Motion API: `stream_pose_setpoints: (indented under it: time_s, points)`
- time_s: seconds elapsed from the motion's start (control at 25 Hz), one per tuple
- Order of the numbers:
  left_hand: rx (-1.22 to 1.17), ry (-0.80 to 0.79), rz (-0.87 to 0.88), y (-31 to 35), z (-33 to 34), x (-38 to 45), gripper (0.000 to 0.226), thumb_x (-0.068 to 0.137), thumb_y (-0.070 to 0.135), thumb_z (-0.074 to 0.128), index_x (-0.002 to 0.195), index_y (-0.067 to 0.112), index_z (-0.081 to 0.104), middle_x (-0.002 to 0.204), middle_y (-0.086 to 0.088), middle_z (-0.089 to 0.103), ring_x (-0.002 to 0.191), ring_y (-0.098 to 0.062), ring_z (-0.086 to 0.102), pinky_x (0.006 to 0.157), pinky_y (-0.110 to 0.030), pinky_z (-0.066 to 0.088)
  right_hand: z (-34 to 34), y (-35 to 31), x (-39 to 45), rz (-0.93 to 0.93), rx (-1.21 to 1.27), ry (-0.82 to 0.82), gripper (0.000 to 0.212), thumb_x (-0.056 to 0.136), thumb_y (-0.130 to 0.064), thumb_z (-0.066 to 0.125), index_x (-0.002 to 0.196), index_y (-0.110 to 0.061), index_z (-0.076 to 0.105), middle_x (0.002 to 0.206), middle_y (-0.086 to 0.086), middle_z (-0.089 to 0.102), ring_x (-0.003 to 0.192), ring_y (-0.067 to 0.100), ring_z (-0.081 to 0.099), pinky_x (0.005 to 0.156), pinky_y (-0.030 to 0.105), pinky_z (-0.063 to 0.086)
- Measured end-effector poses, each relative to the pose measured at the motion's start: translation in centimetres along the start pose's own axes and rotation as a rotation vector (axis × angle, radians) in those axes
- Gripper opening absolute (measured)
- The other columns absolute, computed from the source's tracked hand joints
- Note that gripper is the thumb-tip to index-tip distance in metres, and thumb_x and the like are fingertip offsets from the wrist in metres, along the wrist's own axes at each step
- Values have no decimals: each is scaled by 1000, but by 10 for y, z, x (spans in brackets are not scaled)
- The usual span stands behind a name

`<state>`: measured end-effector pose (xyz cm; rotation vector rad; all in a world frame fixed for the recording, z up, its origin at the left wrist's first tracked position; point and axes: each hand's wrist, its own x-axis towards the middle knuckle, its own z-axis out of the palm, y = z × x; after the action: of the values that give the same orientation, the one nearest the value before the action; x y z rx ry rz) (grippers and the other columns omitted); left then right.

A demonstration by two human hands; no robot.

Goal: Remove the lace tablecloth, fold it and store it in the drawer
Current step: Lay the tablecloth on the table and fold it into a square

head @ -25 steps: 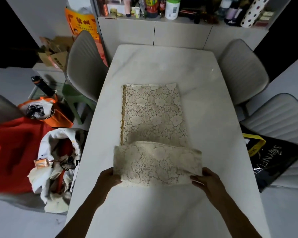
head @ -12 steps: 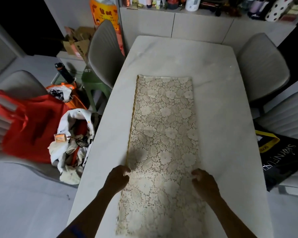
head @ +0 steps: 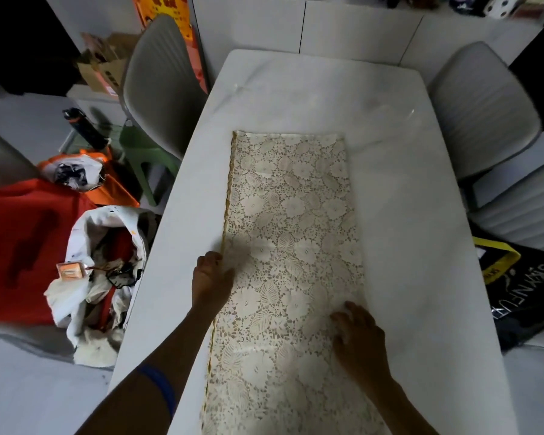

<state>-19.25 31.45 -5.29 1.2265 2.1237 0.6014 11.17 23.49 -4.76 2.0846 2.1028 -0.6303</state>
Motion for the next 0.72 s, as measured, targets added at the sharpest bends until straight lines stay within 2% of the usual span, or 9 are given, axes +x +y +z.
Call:
stream_pose_setpoints:
  time_s: [0.12, 0.32, 0.48, 0.56, 0.64, 0.72]
  points:
    - [31, -8, 70, 13, 3, 24, 37, 86, 18, 67, 121, 9, 59, 118, -14, 56, 107, -31, 57, 88, -43, 53, 0, -6, 13, -12, 5, 47, 42, 89, -25, 56, 131, -26, 53, 155, 3, 33, 143, 27, 28, 108, 45, 37]
    - [212, -31, 110, 27, 5, 52, 45, 88, 19, 58, 130, 5, 51, 121, -19, 50, 113, -38, 48, 89, -45, 49, -5, -25, 36, 84, 58, 78, 35, 88, -24, 56, 122, -21, 57, 151, 3, 38, 137, 28, 34, 103, 45, 40]
    - [166, -29, 21, 32, 3, 66, 31, 88, 19, 55, 115, 7, 62, 113, -16, 57, 105, -33, 56, 79, -36, 50, 0, -29, 34, 115, 60, 105, 38, 86, -26, 59, 123, -20, 56, 150, 5, 41, 136, 30, 36, 101, 46, 39]
    - [75, -23, -74, 35, 3, 72, 19, 85, 23, 61, 97, 9, 68, 99, -12, 66, 91, -29, 63, 68, -30, 48, 1, -29, 33, 118, 63, 115, 38, 84, -26, 61, 121, -21, 57, 149, 4, 43, 134, 30, 38, 100, 46, 40]
    - [-79, 3, -227, 38, 4, 75, 11, 80, 25, 68, 79, 14, 65, 79, -6, 68, 78, -27, 67, 61, -28, 50, -1, -30, 35, 133, 83, 123, 36, 83, -24, 62, 118, -21, 59, 147, 4, 45, 133, 30, 39, 99, 46, 39]
    - [-142, 50, -300, 39, 5, 75, 11, 78, 24, 70, 80, 16, 63, 73, 0, 63, 75, -25, 64, 54, -23, 44, -3, -30, 37, 141, 108, 120, 32, 82, -22, 63, 114, -21, 61, 145, 3, 46, 131, 29, 40, 98, 45, 40]
